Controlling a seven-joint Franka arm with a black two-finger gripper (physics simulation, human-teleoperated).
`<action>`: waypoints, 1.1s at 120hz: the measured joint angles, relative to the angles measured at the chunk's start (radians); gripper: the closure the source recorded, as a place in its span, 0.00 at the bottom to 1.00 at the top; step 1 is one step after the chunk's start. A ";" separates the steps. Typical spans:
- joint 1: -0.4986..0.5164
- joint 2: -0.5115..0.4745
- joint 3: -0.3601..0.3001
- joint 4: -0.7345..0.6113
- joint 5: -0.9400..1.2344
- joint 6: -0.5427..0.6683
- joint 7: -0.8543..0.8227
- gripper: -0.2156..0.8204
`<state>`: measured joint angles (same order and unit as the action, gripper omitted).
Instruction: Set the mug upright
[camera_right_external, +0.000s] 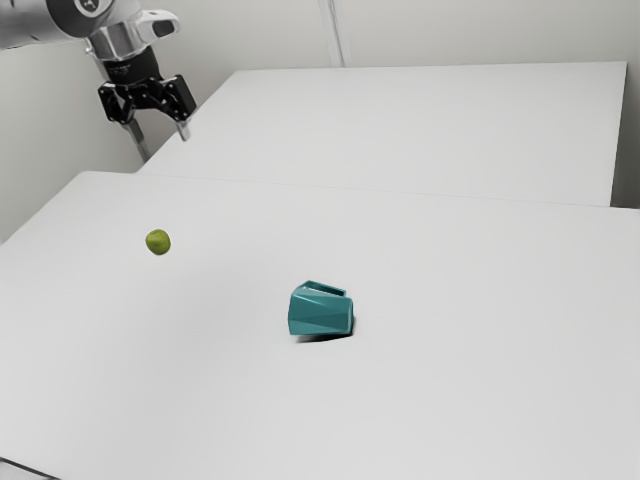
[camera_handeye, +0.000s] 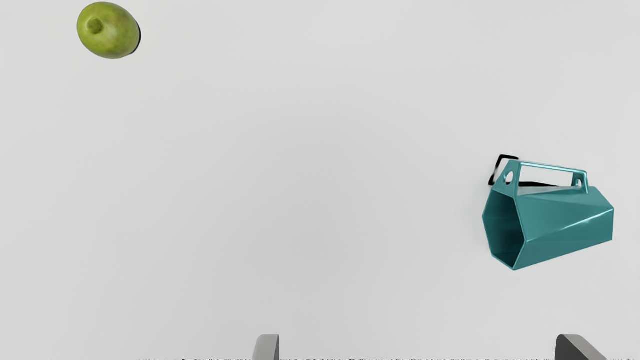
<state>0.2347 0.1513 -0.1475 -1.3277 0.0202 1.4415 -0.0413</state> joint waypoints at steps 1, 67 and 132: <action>0.000 0.000 -0.001 0.000 0.000 -0.001 0.000 0.21; -0.223 -0.114 0.310 -0.815 -0.745 0.425 0.216 0.21; -0.244 -0.063 0.327 -1.032 -1.336 0.580 0.757 0.21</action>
<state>-0.0093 0.0886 0.1799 -2.3600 -1.3157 2.0219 0.7161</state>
